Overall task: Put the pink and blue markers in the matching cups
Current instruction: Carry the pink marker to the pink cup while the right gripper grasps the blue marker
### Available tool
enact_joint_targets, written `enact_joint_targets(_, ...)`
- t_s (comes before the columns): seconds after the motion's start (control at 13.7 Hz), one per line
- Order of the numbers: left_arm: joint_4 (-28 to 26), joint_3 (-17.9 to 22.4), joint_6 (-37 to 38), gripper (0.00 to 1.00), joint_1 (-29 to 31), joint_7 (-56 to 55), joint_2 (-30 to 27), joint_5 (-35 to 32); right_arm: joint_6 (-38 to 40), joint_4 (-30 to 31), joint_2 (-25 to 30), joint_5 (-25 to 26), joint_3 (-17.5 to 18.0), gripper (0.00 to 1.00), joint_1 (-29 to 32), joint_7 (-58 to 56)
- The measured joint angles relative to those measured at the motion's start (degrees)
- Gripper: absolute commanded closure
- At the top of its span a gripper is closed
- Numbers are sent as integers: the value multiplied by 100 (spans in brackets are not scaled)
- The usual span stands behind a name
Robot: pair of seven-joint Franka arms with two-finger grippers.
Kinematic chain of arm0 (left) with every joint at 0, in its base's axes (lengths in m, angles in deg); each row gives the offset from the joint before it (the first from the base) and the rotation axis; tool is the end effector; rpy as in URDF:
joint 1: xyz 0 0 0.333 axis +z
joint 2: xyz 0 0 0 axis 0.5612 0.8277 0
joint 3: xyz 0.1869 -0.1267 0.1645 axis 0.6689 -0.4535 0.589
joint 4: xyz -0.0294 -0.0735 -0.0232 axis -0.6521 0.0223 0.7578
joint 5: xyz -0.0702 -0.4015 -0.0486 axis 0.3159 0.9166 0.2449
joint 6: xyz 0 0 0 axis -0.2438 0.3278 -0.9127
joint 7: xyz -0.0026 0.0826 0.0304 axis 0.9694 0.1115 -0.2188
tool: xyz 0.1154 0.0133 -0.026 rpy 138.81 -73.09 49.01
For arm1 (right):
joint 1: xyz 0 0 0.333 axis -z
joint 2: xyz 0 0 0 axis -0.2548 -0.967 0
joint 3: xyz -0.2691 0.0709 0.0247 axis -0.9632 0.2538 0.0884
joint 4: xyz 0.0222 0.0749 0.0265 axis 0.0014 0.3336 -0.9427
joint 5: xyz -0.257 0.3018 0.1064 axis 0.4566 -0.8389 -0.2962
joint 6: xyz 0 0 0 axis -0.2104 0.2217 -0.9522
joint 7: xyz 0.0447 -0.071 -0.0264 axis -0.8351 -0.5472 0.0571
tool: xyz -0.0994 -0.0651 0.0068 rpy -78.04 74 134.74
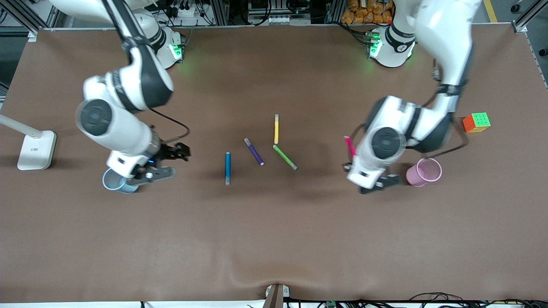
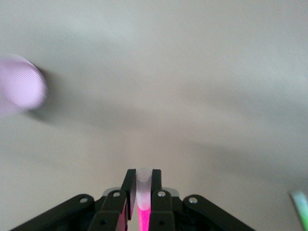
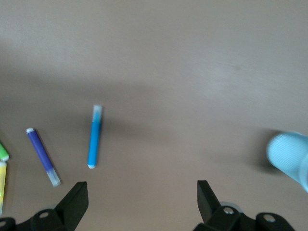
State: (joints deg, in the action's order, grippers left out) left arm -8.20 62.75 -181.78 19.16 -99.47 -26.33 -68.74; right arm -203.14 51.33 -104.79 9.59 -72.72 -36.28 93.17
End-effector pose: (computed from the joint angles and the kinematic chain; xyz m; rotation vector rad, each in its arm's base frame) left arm 0.6136 -0.2260 0.2670 -2.9364 -0.3944 0.1272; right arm 0.6085 0.2273 0.3273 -3.0733 -0.3531 0.0658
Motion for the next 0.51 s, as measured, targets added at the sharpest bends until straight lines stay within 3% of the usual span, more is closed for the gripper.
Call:
enact_joint_targets(0.22, 9, -7, 3, 100, 253, 92, -95, -1160, -697, 0, -550, 5, -2, 0, -425, 548)
enact_joint_targets(0.51, 13, -7, 12, 100, 360, 108, -314, -2162, -1469, -6, -1247, 68, -14, 0, -654, 676)
